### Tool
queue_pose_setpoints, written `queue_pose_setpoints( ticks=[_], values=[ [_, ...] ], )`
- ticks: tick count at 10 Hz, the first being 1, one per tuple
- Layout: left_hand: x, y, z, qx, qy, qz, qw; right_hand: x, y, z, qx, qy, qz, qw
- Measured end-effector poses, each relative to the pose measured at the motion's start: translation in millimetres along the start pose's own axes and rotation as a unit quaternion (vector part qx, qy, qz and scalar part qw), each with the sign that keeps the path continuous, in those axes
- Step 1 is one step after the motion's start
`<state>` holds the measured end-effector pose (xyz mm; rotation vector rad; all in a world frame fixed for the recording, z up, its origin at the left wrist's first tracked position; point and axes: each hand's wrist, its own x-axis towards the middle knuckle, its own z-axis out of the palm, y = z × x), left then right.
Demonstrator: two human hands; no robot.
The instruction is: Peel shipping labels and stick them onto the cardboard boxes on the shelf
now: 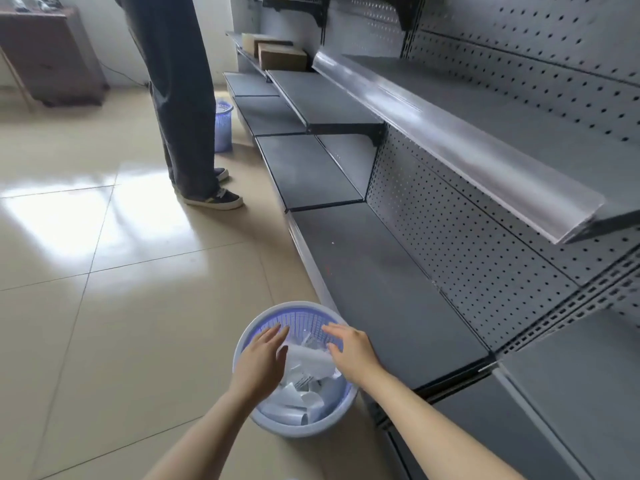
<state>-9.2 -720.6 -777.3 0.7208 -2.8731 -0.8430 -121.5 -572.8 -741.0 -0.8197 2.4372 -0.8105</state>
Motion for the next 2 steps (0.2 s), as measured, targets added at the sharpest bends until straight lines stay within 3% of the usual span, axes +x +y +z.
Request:
queue_pose_setpoints(
  ticks=[2],
  values=[
    [3.2, 42.2, -54.7, 0.016, 0.057, 0.004, 0.998, -3.3, -29.6, -41.3, 0.032, 0.049, 0.019, 0.998]
  ],
)
